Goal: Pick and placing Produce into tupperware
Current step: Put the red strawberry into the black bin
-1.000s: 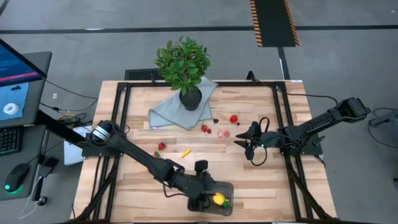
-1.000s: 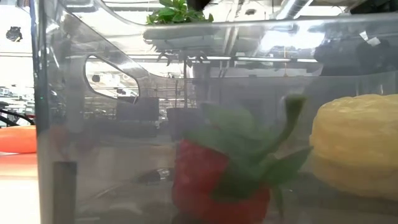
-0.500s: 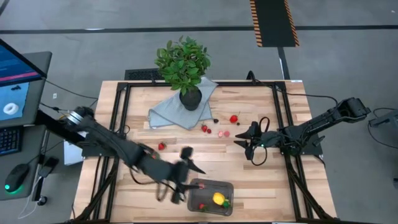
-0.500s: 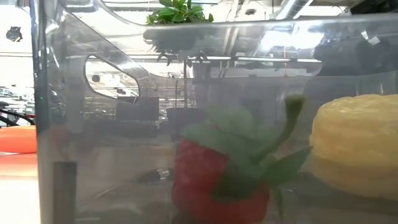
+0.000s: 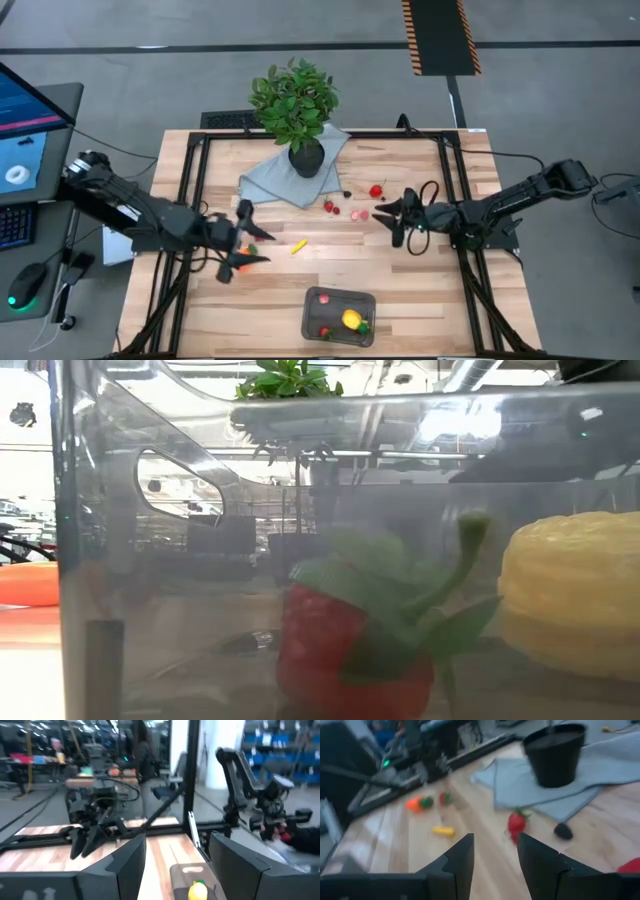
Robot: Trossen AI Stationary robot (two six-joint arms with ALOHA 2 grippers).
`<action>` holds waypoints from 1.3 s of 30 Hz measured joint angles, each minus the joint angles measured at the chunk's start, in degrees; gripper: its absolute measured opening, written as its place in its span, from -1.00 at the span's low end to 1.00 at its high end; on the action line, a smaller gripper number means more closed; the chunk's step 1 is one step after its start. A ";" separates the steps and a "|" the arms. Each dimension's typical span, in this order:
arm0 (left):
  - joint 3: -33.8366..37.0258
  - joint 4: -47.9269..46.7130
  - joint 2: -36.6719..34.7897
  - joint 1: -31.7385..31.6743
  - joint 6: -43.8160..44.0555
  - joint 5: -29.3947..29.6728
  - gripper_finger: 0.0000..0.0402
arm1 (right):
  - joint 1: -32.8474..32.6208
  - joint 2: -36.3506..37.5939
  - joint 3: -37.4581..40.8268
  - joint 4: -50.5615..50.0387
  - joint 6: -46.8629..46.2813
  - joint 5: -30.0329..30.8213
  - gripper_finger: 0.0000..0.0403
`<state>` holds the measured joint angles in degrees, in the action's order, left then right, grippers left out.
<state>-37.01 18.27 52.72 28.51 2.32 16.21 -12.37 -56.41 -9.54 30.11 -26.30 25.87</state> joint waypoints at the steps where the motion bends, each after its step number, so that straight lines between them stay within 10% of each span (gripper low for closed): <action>1: 2.64 1.19 -2.22 0.00 0.21 0.82 0.04 | 0.96 0.05 -0.27 0.22 -0.71 0.38 -0.15; 18: 28.15 12.52 -24.42 -0.11 1.84 3.47 0.04 | 19.33 2.65 -3.06 -19.38 -20.38 3.93 -0.45; 31: 29.31 12.74 -25.52 -0.11 1.83 4.21 0.04 | 26.33 4.24 -3.08 -26.62 -33.29 -2.10 0.30; 39: 29.31 12.58 -25.52 -0.11 0.66 4.17 0.04 | 29.27 3.57 -3.00 -24.26 -34.43 -5.25 0.42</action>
<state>-7.70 30.85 27.20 28.40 2.98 20.38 16.90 -52.84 -12.54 5.85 -60.73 20.63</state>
